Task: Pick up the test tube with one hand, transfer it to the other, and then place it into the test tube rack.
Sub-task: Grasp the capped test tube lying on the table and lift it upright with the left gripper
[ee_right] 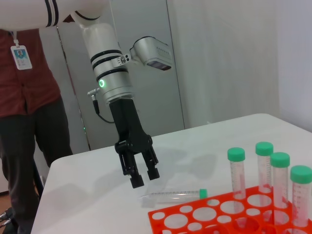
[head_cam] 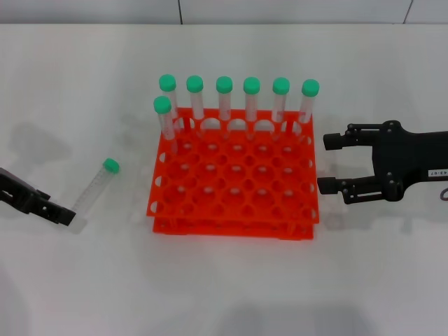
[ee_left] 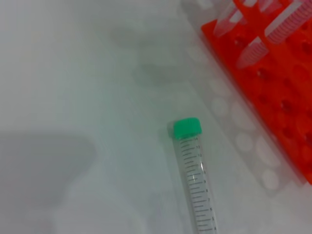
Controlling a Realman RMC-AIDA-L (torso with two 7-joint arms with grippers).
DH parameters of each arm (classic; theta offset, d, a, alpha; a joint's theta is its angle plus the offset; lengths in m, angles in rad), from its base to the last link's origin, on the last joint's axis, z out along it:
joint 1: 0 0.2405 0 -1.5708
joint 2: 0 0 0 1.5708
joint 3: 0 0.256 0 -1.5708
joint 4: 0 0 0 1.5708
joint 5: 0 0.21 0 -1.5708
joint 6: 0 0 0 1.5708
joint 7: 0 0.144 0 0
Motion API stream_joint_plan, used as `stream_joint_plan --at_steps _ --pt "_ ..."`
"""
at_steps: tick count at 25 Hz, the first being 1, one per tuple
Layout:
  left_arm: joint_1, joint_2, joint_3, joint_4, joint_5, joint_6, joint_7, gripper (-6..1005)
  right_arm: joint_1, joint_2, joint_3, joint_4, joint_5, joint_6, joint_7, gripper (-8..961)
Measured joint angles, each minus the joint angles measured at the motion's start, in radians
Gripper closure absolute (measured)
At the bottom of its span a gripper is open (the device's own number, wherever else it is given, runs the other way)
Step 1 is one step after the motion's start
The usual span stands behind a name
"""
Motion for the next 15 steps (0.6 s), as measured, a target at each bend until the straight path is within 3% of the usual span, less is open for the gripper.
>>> stream_joint_plan --at_steps 8,15 --pt "-0.026 -0.008 0.012 -0.038 0.037 -0.064 -0.037 255 0.000 0.000 0.000 0.002 0.000 0.000 -0.003 173" --pt "-0.032 -0.013 0.014 -0.041 0.046 -0.081 -0.051 249 0.000 0.000 0.000 0.004 0.000 0.000 -0.004 173"
